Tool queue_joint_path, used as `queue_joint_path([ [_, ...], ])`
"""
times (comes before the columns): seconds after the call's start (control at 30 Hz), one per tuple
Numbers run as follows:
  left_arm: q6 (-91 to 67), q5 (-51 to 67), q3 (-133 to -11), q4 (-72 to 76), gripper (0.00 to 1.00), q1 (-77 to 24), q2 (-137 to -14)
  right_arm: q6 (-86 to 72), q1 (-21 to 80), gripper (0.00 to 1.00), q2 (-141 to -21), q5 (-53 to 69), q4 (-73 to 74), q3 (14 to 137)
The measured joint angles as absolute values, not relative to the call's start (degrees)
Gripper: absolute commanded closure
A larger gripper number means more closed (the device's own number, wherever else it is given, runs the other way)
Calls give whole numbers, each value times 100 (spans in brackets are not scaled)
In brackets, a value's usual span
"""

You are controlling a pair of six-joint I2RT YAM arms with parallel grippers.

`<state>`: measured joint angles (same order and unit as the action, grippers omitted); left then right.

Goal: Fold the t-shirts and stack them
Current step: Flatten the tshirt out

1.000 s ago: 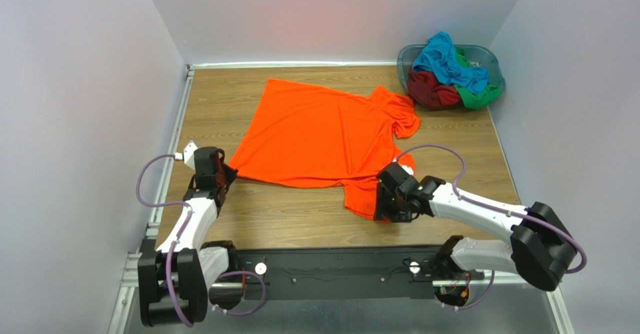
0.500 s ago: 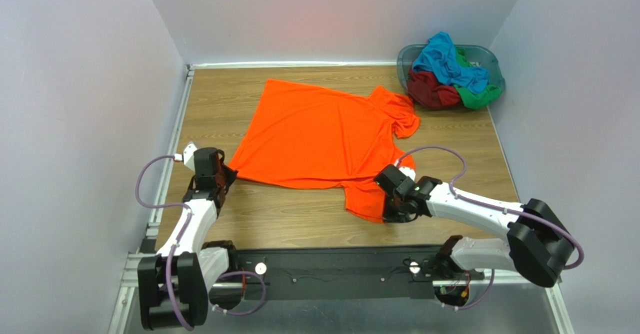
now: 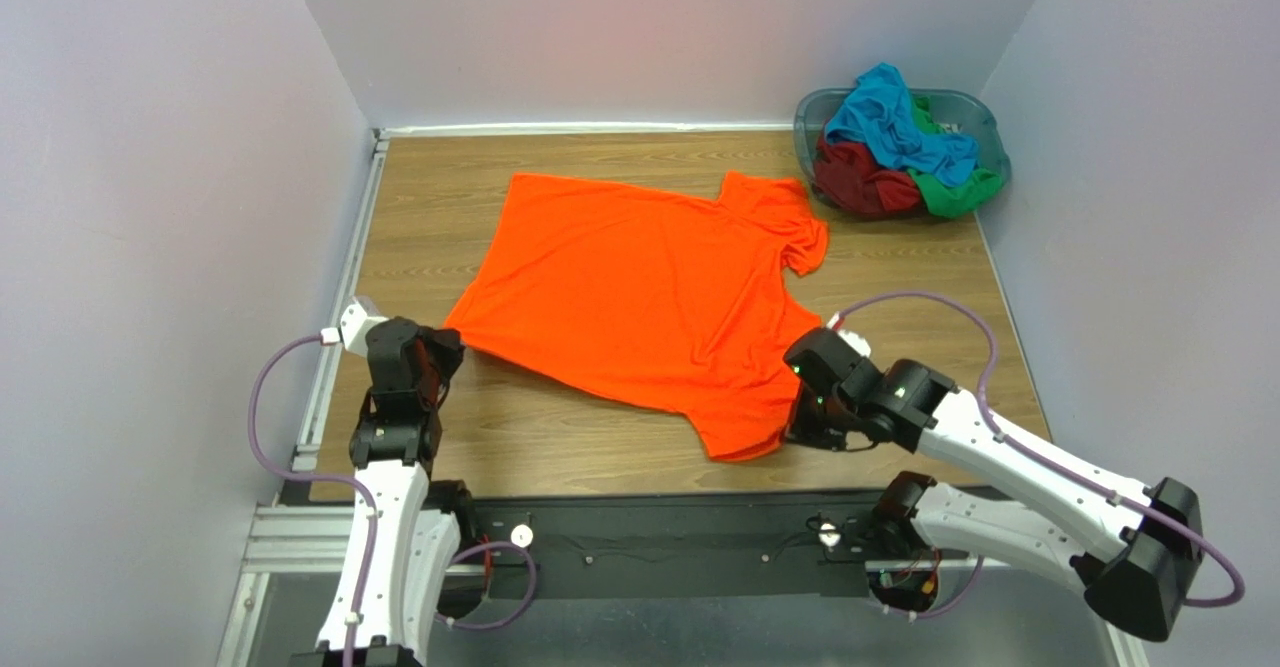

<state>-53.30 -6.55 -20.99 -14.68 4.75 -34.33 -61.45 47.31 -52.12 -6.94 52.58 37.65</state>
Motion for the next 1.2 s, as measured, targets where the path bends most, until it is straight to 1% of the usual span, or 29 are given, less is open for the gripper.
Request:
queue_joint_path([
  [0.1,-5341,-589,-2318,-1559,100,475,-3367,-6095,4731,99,-5343,-1144,5301,4340],
  [0.13,-5336,-574,-2418,-1551,100,475,-3415,-6027,4731,99,-5487,-1441,5308,4696],
  [0.3,-5256,-510,-3671,-1476,100,475,-4219,-5380,4652,99,-6534,-2600,5236,6191],
  [0.43,-5234,-491,-4519,-1146,100,475,-4619,-4604,4265,99,-7286,-3260,5109,7330],
  [0.57,-5177,-458,-5290,-939,100,469,-4958,-3896,3854,99,-7679,-3540,4810,8403],
  [0.6,-5144,-458,-5590,-913,100,467,-5092,-3586,3741,99,-7843,-3651,4628,8949],
  [0.63,-5122,-460,-5837,-893,100,464,-5190,-3522,3710,99,-7881,-3669,4582,9083],
  [0.83,-4928,-462,-7255,-775,100,464,-5330,-2408,3664,99,-8014,-3813,4292,10853],
  [0.97,-4781,-414,-7944,-679,100,464,-5251,-1800,3664,99,-7891,-3647,4156,11524],
  [1.2,-4519,-226,-8757,-764,100,464,-4873,-1028,3664,99,-7481,-2862,4156,12363],
])
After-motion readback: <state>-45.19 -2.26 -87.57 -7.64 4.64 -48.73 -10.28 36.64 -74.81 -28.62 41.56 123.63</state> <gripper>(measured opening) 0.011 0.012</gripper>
